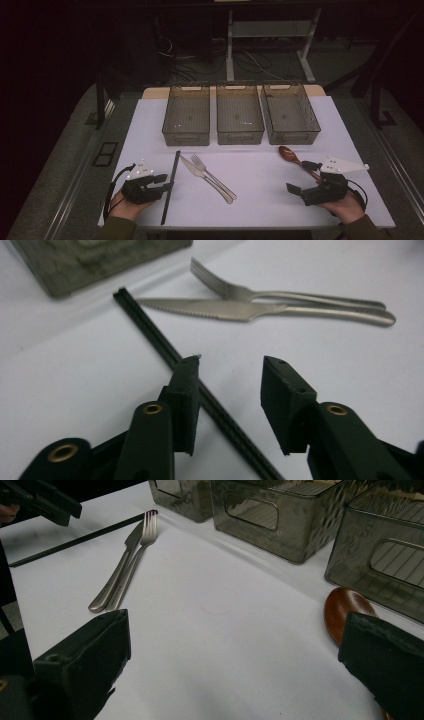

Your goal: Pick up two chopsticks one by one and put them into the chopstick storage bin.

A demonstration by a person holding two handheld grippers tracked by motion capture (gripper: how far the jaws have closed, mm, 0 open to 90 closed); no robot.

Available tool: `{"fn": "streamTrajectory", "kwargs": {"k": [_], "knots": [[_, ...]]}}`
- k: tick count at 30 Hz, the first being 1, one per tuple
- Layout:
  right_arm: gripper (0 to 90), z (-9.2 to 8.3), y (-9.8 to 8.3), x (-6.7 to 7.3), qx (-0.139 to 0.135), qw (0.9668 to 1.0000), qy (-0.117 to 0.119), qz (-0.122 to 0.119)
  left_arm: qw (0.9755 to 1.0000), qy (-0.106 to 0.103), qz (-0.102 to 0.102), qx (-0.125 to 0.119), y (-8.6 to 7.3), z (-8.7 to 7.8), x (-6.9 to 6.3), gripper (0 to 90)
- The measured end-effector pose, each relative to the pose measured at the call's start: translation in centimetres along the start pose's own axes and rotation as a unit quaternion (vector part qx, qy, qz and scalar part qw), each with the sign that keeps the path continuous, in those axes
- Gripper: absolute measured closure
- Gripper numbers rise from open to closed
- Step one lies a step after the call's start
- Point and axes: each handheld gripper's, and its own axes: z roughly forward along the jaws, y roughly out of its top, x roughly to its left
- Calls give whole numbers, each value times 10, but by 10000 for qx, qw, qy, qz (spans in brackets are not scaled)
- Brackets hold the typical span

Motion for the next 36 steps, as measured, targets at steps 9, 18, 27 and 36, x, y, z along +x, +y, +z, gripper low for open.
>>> {"fn": "streamTrajectory", "kwargs": {"k": [9, 18, 27, 36], "knots": [[7, 1, 0, 0, 42, 10000, -10, -15, 9996, -33, -74, 271, -4, 4, 2, 738], [7, 1, 0, 0, 53, 10000, -12, -21, 9985, -14, -98, 530, -6, 11, 1, 770], [7, 1, 0, 0, 50, 10000, -14, -32, 9981, 22, -110, 600, -6, 12, 1, 788], [7, 1, 0, 0, 48, 10000, -14, -35, 9972, 205, -4, 715, -6, 12, 1, 787]]}}
